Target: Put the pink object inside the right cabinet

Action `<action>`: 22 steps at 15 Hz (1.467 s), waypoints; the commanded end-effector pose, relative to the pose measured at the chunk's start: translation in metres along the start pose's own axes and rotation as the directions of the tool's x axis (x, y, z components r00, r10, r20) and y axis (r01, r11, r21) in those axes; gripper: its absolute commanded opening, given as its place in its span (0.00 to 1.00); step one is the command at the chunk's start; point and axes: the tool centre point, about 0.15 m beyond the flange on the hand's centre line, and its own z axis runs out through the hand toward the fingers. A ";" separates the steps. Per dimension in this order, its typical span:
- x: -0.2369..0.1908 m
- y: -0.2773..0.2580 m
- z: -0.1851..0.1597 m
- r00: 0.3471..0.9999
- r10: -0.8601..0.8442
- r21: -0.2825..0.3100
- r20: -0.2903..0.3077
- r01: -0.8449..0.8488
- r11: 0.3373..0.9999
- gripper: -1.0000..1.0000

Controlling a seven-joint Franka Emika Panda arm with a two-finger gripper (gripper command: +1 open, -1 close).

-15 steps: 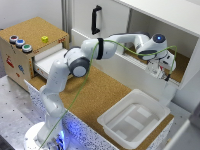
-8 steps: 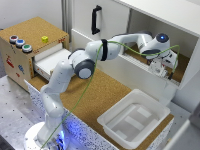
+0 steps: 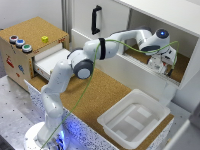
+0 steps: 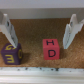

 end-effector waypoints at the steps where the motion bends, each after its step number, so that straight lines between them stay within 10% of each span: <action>1: -0.052 -0.064 -0.034 1.000 0.026 -0.120 0.012 -0.024 0.993 1.00; 6: -0.063 -0.087 -0.042 0.999 0.010 -0.129 0.046 -0.004 0.992 1.00; 7: -0.032 -0.047 -0.044 0.993 0.005 0.029 0.115 -0.008 1.000 1.00; 11: -0.056 -0.130 -0.040 0.985 -0.082 0.157 0.152 0.058 0.986 1.00; 22: -0.064 -0.312 -0.020 0.896 -0.381 0.313 0.228 0.302 0.900 1.00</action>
